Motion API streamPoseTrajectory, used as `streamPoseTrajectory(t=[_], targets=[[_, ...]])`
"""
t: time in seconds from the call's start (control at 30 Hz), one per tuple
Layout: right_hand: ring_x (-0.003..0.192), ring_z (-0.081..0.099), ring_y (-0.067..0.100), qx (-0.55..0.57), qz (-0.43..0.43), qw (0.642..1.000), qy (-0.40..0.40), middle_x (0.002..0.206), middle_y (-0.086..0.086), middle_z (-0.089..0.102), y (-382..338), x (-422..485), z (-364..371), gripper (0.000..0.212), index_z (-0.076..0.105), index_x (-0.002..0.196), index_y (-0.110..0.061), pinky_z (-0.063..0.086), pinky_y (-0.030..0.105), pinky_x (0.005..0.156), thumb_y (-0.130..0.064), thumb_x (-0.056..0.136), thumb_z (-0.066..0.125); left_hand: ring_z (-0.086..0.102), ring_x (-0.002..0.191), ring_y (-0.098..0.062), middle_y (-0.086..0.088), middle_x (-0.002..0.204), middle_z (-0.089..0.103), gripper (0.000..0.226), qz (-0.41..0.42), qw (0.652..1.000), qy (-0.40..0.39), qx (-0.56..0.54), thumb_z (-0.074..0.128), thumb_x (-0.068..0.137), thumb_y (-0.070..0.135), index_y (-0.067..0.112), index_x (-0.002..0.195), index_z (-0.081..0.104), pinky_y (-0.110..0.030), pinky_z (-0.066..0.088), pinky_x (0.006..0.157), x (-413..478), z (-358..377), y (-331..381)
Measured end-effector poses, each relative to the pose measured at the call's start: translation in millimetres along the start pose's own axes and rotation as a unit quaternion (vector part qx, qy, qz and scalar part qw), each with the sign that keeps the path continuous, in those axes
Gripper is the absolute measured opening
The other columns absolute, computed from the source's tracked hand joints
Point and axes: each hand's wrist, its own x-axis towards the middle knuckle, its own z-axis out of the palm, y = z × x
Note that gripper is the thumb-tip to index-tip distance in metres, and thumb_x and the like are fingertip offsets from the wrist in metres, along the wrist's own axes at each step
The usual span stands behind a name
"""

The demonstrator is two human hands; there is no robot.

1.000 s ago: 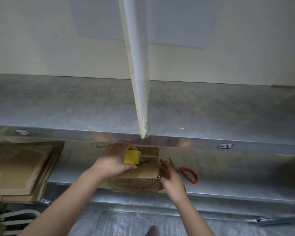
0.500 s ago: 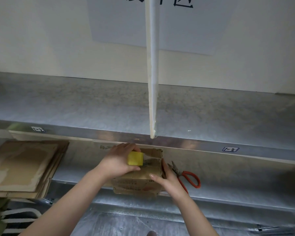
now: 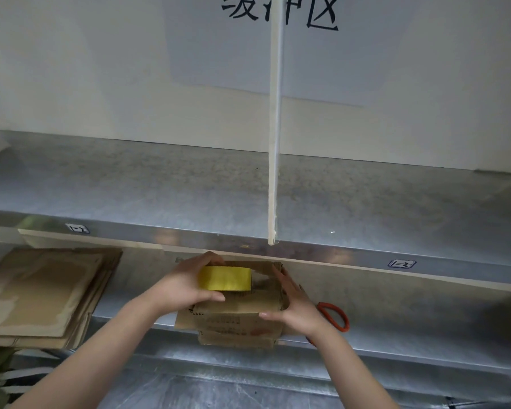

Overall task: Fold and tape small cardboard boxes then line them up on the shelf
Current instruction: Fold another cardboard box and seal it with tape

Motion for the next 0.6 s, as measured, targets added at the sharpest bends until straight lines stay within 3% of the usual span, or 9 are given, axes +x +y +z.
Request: streamPoseTrajectory(t=[0.13,0.3,0.43,0.6], targets=[[0.133,0.038,0.004,0.049,0.024,0.998,0.003,0.154,-0.016,0.031,1.1,2.2,2.6,0.099,0.021,0.149,-0.046,0.035,0.025,0.109,-0.044,0.072,0.082,0.046,0.11,0.005,0.032,0.117,0.048,0.063,0.023,0.999,0.005,0.038,0.076,0.061,0.065,0.057,0.111,0.04,-0.019,0.041,0.09,-2.3,-8.8,2.7],[0.14,0.031,0.007,0.06,0.035,0.998,-0.002,0.158,-0.019,0.018,1.3,3.8,0.9,0.097,0.022,0.148,-0.049,0.029,0.027,0.114,-0.038,0.073,0.082,0.046,0.117,-0.004,0.018,0.134,0.05,0.063,0.091,0.981,-0.006,0.17,0.059,0.076,0.071,0.051,0.131,0.035,-0.018,0.038,0.092,-5.8,-20.7,10.3],[0.135,0.028,0.002,0.065,0.047,0.997,-0.021,0.158,-0.019,0.017,3.6,4.6,-1.8,0.098,0.021,0.149,-0.05,0.025,0.02,0.105,-0.04,0.074,0.082,0.044,0.131,-0.017,0.007,0.148,0.042,0.072,0.109,0.959,0.027,0.262,0.043,0.081,0.078,0.044,0.143,0.03,-0.023,0.035,0.101,-6.3,-31.5,4.0],[0.136,0.034,0.007,0.067,0.051,0.996,-0.018,0.154,-0.02,0.026,4.6,7.1,2.4,0.098,0.023,0.148,-0.051,0.029,0.022,0.106,-0.043,0.071,0.083,0.048,0.122,-0.012,0.008,0.139,0.048,0.071,0.077,0.97,-0.01,0.23,0.05,0.079,0.076,0.042,0.14,0.033,-0.025,0.04,0.095,-10.2,-33.5,-8.1]])
